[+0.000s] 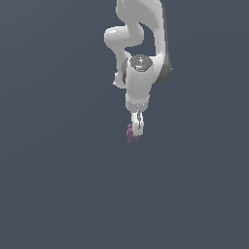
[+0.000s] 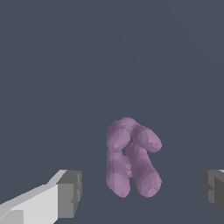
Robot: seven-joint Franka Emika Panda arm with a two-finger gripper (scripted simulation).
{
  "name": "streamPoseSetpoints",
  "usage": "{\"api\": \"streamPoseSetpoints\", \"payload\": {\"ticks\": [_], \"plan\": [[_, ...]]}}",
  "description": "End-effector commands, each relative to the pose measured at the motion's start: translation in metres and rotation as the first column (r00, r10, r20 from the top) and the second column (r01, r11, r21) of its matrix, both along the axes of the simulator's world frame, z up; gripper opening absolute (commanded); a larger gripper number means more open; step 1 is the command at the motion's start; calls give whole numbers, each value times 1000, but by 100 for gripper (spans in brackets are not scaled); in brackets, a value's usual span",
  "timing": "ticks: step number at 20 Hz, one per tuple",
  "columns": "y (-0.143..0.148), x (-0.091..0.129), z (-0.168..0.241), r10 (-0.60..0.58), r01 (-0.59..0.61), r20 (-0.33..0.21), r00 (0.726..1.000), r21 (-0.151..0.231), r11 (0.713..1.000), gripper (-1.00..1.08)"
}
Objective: Pick up the object and move it to a goal position.
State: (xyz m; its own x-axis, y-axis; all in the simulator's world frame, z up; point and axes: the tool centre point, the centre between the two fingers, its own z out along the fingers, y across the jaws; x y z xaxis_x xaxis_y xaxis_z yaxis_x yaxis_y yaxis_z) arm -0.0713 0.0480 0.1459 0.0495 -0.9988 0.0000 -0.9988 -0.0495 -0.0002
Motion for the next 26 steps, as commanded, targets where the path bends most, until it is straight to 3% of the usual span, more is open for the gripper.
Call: {"api": "streamPoseSetpoints", "payload": {"ticks": [1,19,20,26], "plan": [[0,0,0,0,0,0,1000,0,1000,100],[0,-1,-50,-5,5,0,1000,0,1000,100],[0,-1,-50,-5,5,0,1000,0,1000,-100],[0,-1,-50,-5,5,0,1000,0,1000,-100]]}}
